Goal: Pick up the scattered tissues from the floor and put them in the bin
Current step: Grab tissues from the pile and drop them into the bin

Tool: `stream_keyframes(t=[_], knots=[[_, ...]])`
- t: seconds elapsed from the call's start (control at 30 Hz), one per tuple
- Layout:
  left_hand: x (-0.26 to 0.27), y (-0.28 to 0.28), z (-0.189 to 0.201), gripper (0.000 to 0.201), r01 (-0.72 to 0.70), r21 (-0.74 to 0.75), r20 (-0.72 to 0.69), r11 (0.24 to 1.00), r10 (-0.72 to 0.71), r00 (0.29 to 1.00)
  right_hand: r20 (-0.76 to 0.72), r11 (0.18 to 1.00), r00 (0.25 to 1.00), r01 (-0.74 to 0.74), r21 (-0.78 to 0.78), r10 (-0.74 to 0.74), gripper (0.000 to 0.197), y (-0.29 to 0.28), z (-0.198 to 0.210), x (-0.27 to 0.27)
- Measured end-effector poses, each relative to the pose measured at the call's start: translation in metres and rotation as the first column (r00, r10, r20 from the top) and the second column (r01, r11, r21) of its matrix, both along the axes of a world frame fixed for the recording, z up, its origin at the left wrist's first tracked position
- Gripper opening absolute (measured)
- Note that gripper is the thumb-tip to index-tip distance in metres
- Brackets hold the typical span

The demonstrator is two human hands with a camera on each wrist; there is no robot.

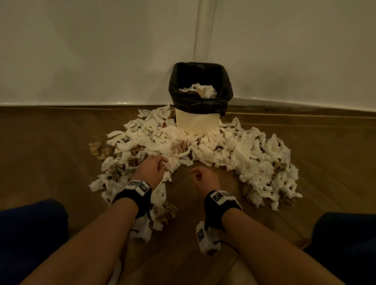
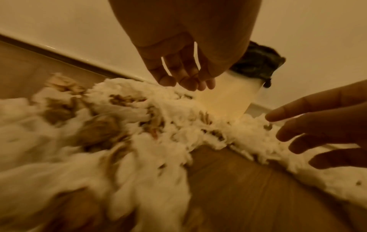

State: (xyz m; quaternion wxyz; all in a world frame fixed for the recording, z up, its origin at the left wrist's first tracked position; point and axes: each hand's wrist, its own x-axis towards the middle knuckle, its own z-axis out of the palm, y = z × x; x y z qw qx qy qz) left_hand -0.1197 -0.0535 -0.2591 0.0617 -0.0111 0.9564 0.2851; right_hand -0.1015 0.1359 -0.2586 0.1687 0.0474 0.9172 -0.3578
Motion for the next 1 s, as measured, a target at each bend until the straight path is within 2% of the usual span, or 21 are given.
stream_keyframes(t=[0.1,0.2,0.33,0.47,0.57,0.67,0.73,0.8,0.83,0.9,1.0], knots=[[0.028,-0.024,-0.013,0.026,0.081,-0.082,0.072,0.993,-0.075,0.995,0.122,0.98,0.972,-0.197,-0.029,0.199,0.028,-0.014,-0.016,0.022],[0.054,-0.043,-0.022,0.026,0.127,-0.111,0.158,0.986,-0.108,0.981,0.158,0.917,0.905,-0.4,0.002,0.394,0.034,-0.031,-0.028,0.035],[0.075,-0.059,-0.025,0.025,0.094,-0.116,0.203,0.989,-0.069,0.977,0.244,0.766,0.777,-0.622,0.162,0.58,0.049,-0.055,-0.036,0.046],[0.083,-0.056,-0.022,0.022,0.087,-0.108,0.224,0.99,-0.061,0.973,0.3,0.645,0.691,-0.722,0.25,0.658,0.051,-0.068,-0.043,0.05],[0.086,-0.05,-0.022,0.021,0.104,-0.094,0.234,0.99,-0.079,0.969,0.328,0.657,0.701,-0.711,0.251,0.634,0.049,-0.066,-0.047,0.055],[0.089,-0.046,-0.023,0.02,0.1,-0.061,0.233,0.993,-0.083,0.969,0.306,0.712,0.753,-0.654,0.254,0.583,0.039,-0.06,-0.049,0.057],[0.09,-0.044,-0.025,0.019,0.124,-0.056,0.244,0.991,-0.107,0.964,0.279,0.77,0.801,-0.592,0.236,0.53,0.03,-0.053,-0.049,0.057],[0.09,-0.041,-0.028,0.018,0.167,-0.061,0.311,0.984,-0.14,0.94,0.228,0.867,0.878,-0.464,0.183,0.421,0.011,-0.044,-0.046,0.054],[0.089,-0.039,-0.029,0.018,0.2,-0.085,0.368,0.976,-0.155,0.917,0.204,0.908,0.912,-0.39,0.152,0.357,0.002,-0.04,-0.044,0.052],[0.09,-0.037,-0.035,0.031,0.307,-0.202,0.453,0.93,-0.189,0.871,0.22,0.965,0.951,-0.244,0.101,0.217,0.013,-0.031,-0.044,0.047],[0.096,-0.036,-0.045,0.051,0.414,-0.341,0.461,0.844,-0.234,0.856,0.308,0.984,0.945,-0.148,0.098,0.111,0.014,-0.022,-0.041,0.041]])
